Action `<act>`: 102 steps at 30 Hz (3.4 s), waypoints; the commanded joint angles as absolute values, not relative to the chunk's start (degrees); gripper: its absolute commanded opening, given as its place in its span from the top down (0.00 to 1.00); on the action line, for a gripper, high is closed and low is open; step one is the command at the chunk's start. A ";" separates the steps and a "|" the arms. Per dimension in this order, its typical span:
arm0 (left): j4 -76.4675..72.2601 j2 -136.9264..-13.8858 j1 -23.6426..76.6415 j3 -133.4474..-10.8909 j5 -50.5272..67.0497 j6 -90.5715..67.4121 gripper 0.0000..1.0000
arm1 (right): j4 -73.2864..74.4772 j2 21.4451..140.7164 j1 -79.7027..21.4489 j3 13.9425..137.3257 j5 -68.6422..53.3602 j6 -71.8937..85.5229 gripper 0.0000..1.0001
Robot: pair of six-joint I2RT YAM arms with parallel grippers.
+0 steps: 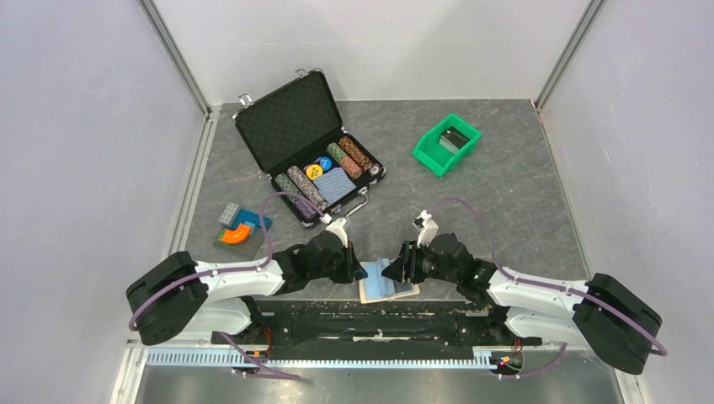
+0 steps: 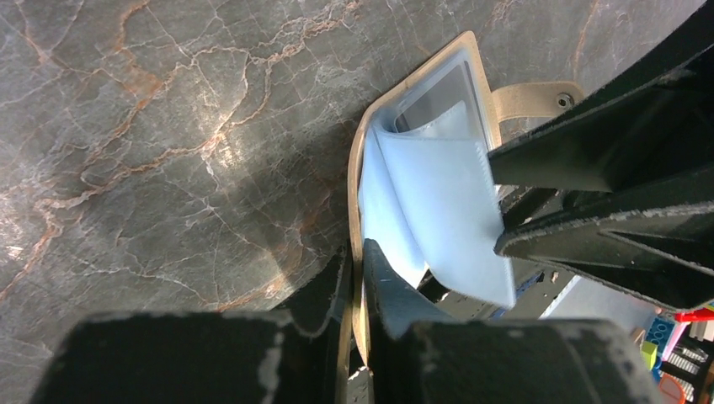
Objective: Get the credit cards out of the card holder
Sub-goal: Open the card holder at the corner of the board.
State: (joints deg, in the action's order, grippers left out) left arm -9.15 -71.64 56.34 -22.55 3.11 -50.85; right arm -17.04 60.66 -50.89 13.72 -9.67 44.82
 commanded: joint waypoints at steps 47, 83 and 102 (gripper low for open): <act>-7.24 -72.60 55.88 -23.47 2.11 -52.38 0.54 | -7.70 60.42 -49.86 13.98 -1.50 37.22 0.54; -9.32 -72.62 55.85 -23.65 3.54 -52.29 0.84 | -0.27 55.52 -48.55 17.14 2.23 35.44 0.53; -9.49 -73.42 55.85 -23.73 3.53 -52.59 0.86 | -9.49 56.85 -47.82 13.41 -10.64 41.68 0.53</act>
State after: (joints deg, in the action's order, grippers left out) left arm -7.38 -73.87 55.83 -23.16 3.38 -51.51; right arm -3.51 57.80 -48.21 15.27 -3.81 36.95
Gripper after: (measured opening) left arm 0.145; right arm 0.470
